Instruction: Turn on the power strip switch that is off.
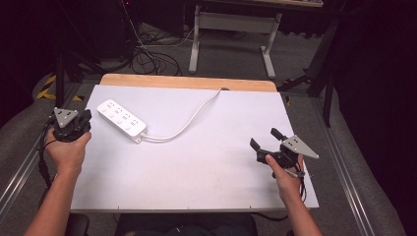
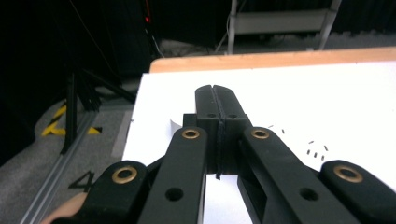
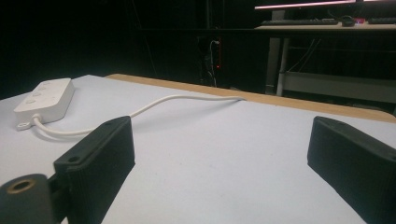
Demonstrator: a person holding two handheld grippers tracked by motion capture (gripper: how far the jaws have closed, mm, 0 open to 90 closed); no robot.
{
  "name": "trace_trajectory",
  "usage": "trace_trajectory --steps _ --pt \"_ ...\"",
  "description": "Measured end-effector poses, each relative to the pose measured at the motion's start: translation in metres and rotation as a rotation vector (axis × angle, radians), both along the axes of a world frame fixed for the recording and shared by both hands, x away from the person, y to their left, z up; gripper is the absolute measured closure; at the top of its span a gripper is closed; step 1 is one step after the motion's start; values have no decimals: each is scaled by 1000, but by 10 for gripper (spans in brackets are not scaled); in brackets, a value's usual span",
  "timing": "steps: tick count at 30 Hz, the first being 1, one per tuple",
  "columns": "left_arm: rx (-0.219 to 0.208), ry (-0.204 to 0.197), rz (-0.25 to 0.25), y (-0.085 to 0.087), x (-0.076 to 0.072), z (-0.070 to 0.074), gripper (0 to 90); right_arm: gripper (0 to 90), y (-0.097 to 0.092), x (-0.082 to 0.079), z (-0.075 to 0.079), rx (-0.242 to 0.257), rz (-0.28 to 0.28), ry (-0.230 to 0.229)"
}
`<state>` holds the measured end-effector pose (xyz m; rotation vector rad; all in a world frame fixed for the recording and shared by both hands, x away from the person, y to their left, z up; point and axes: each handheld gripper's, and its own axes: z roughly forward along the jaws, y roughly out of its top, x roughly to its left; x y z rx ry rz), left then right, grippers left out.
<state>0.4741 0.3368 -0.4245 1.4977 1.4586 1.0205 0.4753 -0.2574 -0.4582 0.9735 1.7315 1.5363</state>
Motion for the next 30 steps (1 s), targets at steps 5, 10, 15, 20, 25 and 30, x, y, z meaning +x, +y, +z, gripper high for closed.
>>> trace_trajectory --steps 5,10,15,20,25,30 --pt "-12 49 -30 -3 14 6 900 79 -1 0 0 6 3 5" --pt "15 124 -71 -10 30 2 900 79 0 1 -1 7 10 14" --pt "20 255 -67 -12 45 -6 900 81 1 3 -1 24 20 17" --pt "9 321 -61 -16 63 -14 900 84 4 5 -1 12 34 23" --pt "15 370 -50 -17 80 -13 900 84 4 6 -2 10 38 29" --pt "18 415 -55 -20 93 -13 899 84 3 6 -1 12 39 29"
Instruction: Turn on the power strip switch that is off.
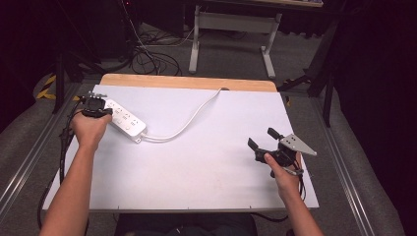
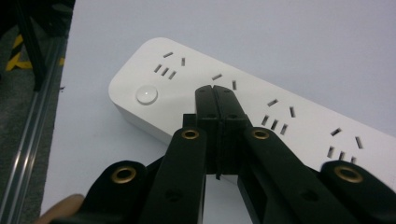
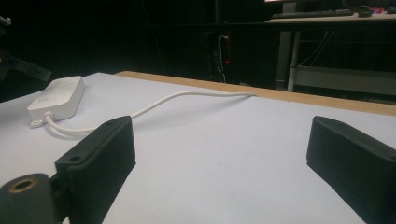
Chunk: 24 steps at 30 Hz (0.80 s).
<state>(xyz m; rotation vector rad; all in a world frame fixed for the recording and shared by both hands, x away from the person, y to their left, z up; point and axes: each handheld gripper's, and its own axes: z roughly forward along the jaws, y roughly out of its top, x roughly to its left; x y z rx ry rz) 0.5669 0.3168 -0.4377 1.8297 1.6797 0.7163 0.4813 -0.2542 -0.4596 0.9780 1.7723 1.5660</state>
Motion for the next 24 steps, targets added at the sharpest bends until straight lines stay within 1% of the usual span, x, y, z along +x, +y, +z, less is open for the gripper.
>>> trace_trajectory --steps 2,3,5,8,12,17,23,24 --pt "-13 18 9 2 4 -2 896 84 0 0 0 1 1 4" --pt "-16 34 12 3 5 -4 896 84 0 0 0 1 1 4" --pt "-6 58 19 4 7 -8 890 84 0 0 0 1 0 7" --pt "-12 50 23 5 8 -9 885 86 1 -1 0 0 2 12" --pt "-39 31 27 8 9 -7 885 87 1 0 -1 0 3 12" --pt "-38 47 25 9 13 -11 885 88 3 0 -1 -6 5 13" --pt "-25 31 19 8 14 -13 895 88 3 0 -2 -4 6 20" --pt "-30 28 18 8 14 -13 895 88 3 0 -2 -4 6 20"
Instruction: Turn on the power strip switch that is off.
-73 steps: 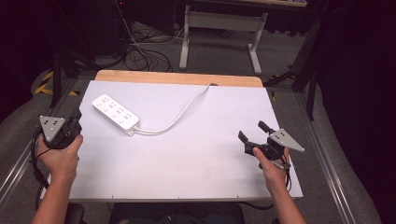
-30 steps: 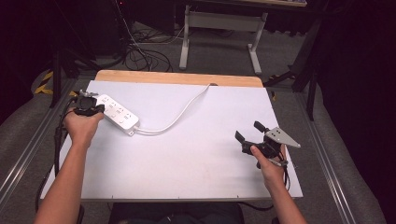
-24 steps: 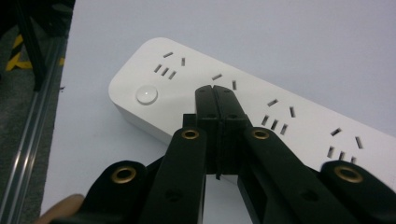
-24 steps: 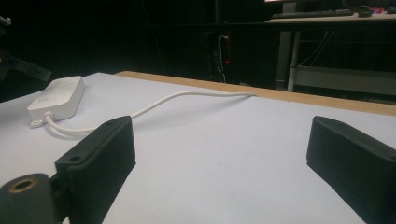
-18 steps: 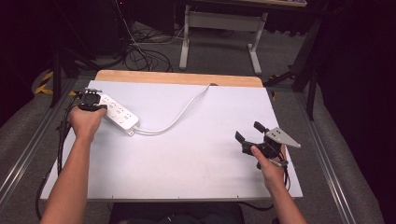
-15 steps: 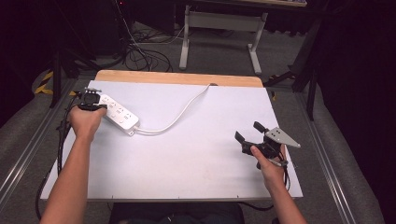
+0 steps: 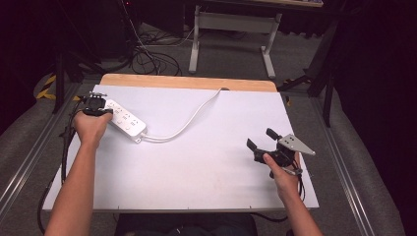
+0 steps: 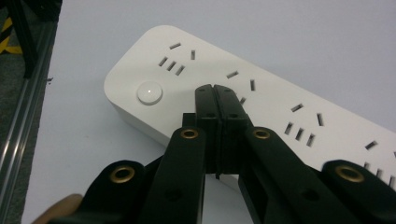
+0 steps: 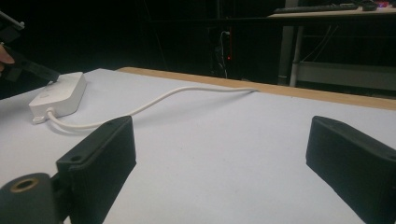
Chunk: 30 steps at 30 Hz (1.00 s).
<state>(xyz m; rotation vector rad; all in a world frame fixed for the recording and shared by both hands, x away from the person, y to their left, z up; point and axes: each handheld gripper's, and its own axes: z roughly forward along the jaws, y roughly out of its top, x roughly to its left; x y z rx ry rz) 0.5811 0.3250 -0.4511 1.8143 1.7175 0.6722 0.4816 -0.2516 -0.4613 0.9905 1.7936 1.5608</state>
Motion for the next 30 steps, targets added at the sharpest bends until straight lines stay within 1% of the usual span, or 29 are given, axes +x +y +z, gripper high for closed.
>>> trace_trajectory --steps 1,2,3,4,5,6,7,8,9,12,14,15,16,18,22,23,25,29,30 --pt "-10 -3 -5 -1 0 -1 898 88 0 0 0 0 1 2" --pt "-11 -10 -17 -4 1 -2 899 88 0 0 0 -3 1 0" --pt "-24 -9 -29 -7 1 -3 900 88 0 0 0 0 0 -1" --pt "-6 -8 -24 -11 1 -3 900 88 0 0 0 0 0 -1" --pt "38 -14 -24 -15 1 -3 899 88 0 0 0 0 -1 -1" --pt "63 -16 -17 -17 1 -4 900 88 0 0 0 1 -2 0" --pt "57 -22 -19 -16 0 -4 900 88 0 0 0 3 -2 -1" --pt "49 -20 -19 -15 0 -4 900 88 -1 0 0 1 -2 -4" --pt "38 -29 -21 -13 -1 -5 900 88 -1 0 0 -1 -2 -6" --pt "22 -42 -16 -11 -2 -5 899 88 -2 -1 0 5 -7 2" --pt "18 -51 13 -6 -2 -4 898 88 -2 -1 0 6 -8 2" --pt "-2 -61 25 -3 -3 -4 898 88 -3 -1 0 6 -12 2" --pt "-15 -61 31 -1 -3 -3 898 88 -3 -1 0 6 -12 2" --pt "-11 -44 17 3 -4 -4 897 88 -2 -1 0 5 -13 2" --pt "-19 -44 10 5 -5 -4 898 91 -2 -1 0 5 -13 1" --pt "-24 -40 8 4 -5 -4 898 91 -2 -1 0 5 -14 2" --pt "-22 -45 4 2 -5 -5 898 91 -2 -1 0 8 -15 0" --pt "20 -40 8 -2 -4 -5 900 91 -3 0 0 6 -19 3" --pt "12 -46 15 -2 -5 -6 900 91 -3 0 0 7 -20 2"
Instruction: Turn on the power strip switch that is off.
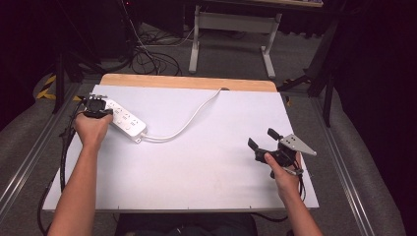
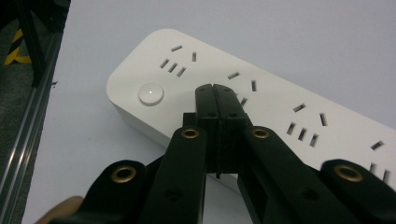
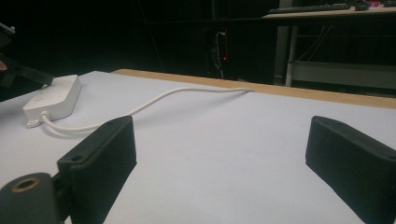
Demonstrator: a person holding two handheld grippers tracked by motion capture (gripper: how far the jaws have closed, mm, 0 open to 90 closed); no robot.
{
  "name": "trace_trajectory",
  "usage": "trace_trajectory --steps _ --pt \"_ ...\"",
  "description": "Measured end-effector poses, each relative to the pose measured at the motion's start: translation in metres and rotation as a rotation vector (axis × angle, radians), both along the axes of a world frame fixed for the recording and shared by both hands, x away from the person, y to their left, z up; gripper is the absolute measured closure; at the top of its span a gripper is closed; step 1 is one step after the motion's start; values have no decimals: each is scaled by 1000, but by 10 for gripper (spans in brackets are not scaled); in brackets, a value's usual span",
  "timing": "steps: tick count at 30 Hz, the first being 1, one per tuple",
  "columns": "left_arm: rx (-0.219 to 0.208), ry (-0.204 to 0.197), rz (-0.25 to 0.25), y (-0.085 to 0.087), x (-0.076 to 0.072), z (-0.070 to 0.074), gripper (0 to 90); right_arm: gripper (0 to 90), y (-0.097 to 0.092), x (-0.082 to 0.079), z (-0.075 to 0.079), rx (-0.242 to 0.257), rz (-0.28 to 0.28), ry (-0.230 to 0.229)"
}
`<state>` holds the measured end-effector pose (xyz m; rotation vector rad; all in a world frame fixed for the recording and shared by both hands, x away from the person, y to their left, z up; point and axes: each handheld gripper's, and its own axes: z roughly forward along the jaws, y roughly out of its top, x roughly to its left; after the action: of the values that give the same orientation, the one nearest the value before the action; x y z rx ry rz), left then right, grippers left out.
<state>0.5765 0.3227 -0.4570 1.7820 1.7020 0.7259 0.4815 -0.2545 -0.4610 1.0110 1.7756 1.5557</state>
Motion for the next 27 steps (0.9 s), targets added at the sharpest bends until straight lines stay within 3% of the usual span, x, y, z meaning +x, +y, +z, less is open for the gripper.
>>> trace_trajectory --steps 5,9,11,14,16,18,19,22,24,27 --pt "14 -22 31 1 -4 -4 900 91 0 -1 1 4 -4 -4" --pt "-42 -38 20 6 -6 -6 900 92 -1 -2 1 2 -3 -9" --pt "-21 -46 13 5 -7 -7 900 93 -1 -2 1 6 -7 -8" --pt "-62 -48 -22 0 -5 -7 900 93 -1 0 1 8 -12 -3" --pt "3 -41 -12 -8 -4 -6 900 92 -1 0 1 10 -15 -5" --pt "11 -31 2 -9 -5 -5 900 92 0 0 3 11 -12 -10" --pt "34 -26 5 -9 -6 -6 900 92 0 0 3 11 -12 -10" --pt "16 -41 16 -7 -10 -7 900 91 -2 -1 3 14 -7 -10" --pt "34 -49 23 -10 -8 -8 900 91 -2 -1 3 16 -10 -7" --pt "-16 -48 32 -4 -6 -9 900 92 -4 -1 4 20 -15 -12"
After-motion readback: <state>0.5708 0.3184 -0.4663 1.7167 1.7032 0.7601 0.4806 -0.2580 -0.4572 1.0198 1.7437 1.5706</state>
